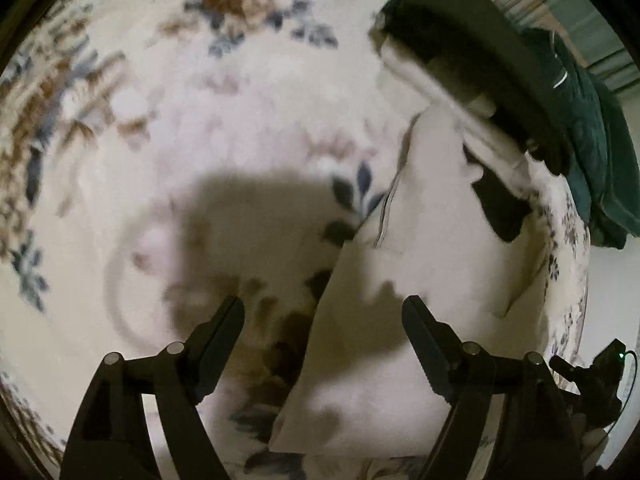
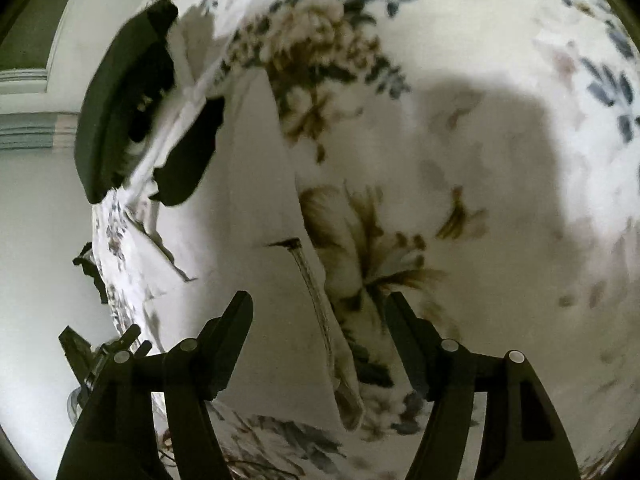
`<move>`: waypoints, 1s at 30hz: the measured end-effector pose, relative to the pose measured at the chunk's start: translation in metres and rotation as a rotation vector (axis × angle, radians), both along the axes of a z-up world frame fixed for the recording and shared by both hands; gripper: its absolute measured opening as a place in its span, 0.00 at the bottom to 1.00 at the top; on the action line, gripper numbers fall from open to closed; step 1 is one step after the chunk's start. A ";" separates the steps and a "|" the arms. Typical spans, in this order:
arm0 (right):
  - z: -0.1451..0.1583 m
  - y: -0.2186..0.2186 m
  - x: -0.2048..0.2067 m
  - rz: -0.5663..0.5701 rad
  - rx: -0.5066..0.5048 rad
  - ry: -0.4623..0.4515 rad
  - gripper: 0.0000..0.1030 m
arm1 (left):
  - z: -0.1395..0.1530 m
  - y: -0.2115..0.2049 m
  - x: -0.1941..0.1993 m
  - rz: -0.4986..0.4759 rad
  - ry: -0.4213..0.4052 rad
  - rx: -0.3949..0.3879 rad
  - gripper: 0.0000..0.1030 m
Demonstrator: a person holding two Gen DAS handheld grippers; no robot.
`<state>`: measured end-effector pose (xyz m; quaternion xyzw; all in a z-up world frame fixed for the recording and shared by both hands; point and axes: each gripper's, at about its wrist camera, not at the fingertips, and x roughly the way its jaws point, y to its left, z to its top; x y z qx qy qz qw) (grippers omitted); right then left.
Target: Fold small clothes
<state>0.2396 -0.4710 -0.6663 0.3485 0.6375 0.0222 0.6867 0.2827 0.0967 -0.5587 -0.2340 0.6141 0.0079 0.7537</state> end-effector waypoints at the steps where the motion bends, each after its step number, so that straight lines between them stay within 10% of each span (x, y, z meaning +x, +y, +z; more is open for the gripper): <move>1: -0.004 0.004 0.002 0.008 0.010 -0.003 0.69 | -0.005 -0.002 0.001 -0.008 0.006 -0.010 0.78; 4: -0.014 0.017 0.011 0.028 0.022 -0.017 0.63 | -0.016 -0.010 0.008 -0.039 -0.002 -0.008 0.74; 8: -0.017 0.030 0.020 0.039 -0.035 -0.041 0.09 | -0.020 -0.020 0.019 -0.068 -0.032 0.023 0.08; 11: -0.016 0.027 0.021 0.003 -0.102 -0.033 0.08 | -0.018 -0.021 0.023 -0.062 -0.063 0.043 0.05; 15: -0.034 0.027 0.027 0.025 -0.115 0.063 0.09 | -0.023 -0.017 0.028 -0.075 -0.002 0.019 0.08; 18: -0.028 0.021 0.039 0.021 -0.077 0.096 0.34 | -0.006 -0.015 0.037 -0.090 0.019 0.028 0.11; 20: -0.009 0.016 0.053 0.017 -0.137 0.052 0.60 | 0.011 -0.015 0.049 -0.105 -0.020 0.066 0.42; 22: 0.009 0.017 0.075 0.045 -0.225 -0.011 0.63 | 0.020 -0.017 0.064 -0.128 -0.069 0.069 0.71; 30: 0.012 0.063 0.204 0.331 -0.443 -0.111 0.63 | 0.005 -0.073 0.170 -0.412 -0.159 0.210 0.71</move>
